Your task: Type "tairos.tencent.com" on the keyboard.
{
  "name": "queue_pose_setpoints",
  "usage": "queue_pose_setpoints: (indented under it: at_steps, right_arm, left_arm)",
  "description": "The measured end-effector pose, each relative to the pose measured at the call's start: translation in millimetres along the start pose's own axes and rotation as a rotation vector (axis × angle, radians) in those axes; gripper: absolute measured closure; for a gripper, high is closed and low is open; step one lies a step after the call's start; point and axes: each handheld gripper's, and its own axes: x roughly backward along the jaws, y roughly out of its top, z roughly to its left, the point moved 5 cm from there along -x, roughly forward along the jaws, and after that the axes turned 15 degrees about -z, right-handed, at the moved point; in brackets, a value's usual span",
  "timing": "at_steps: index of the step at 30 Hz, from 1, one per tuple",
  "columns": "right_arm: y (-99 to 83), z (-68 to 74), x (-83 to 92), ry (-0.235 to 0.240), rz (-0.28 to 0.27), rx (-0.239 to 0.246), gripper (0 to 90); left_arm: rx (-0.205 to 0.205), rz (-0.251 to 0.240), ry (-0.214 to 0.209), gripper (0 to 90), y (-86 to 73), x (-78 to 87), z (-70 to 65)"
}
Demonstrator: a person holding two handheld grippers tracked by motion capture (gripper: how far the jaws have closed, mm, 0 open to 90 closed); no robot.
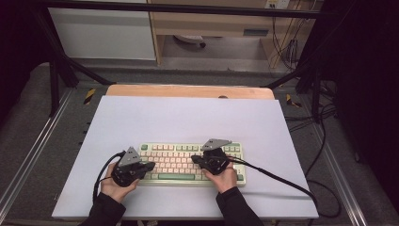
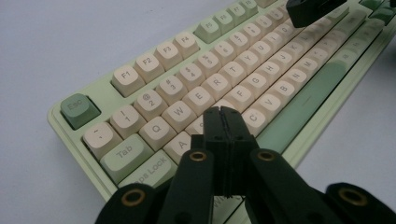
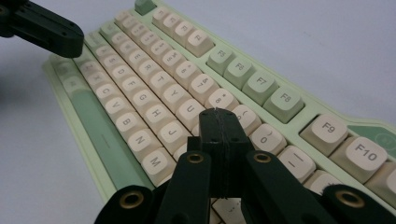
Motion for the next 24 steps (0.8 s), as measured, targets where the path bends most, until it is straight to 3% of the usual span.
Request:
queue_pose_setpoints:
  at_steps: [8, 24]
  right_arm:
    - [4.6, 9.1, 7.2, 0.032, -0.030, 0.002, 90.0]
    - [-6.8, 25.3, 1.3, 0.081, -0.001, 0.006, 90.0]
  left_arm:
    - [0.001, 0.000, 0.000, 90.0, 0.2, -0.2, 0.4]
    - [0.006, 0.000, -0.003, 90.0, 0.9, -1.3, 1.0]
